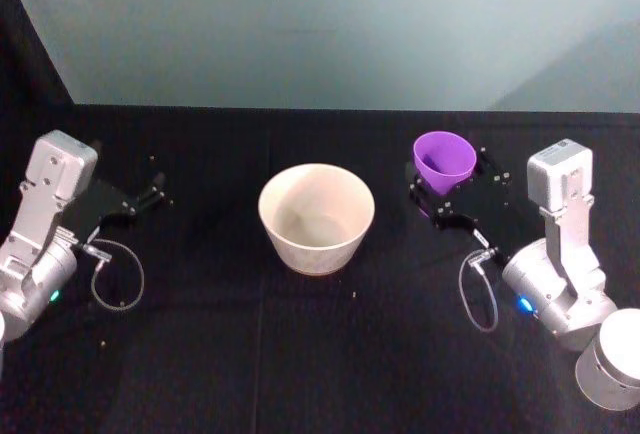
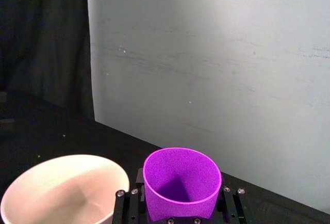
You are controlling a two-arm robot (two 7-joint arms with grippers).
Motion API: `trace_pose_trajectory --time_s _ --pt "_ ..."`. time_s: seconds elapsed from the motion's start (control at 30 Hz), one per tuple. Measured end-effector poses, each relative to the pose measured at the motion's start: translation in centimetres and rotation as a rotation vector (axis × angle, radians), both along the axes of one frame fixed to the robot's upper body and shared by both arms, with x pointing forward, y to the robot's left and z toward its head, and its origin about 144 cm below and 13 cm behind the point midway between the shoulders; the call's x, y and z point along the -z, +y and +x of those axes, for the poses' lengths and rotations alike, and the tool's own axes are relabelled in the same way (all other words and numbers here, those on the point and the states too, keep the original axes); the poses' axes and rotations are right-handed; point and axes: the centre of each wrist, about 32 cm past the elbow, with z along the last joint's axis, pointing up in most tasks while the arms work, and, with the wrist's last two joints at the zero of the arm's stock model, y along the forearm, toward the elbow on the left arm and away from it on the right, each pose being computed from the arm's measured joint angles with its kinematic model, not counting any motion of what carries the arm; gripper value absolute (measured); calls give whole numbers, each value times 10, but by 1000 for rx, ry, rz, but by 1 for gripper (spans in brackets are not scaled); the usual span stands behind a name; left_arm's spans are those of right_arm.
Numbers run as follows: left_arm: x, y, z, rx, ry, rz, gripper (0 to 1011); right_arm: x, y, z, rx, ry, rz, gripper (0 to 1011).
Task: Pick up the cup and pour the mung beans from the cup into the bowl.
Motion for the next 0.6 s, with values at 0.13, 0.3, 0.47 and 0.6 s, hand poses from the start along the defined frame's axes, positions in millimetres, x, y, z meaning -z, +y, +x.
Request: trace_pose_trajectory --time_s 0.13,0.3,0.47,0.6 --pt "0 0 0 0 0 0 1000 0 0 0 0 0 0 736" --pt "0 0 0 0 0 0 1000 0 0 0 0 0 0 736" --pt "0 0 0 0 0 0 1000 0 0 0 0 0 0 736" --pt "0 0 0 0 0 0 1000 0 0 0 0 0 0 736"
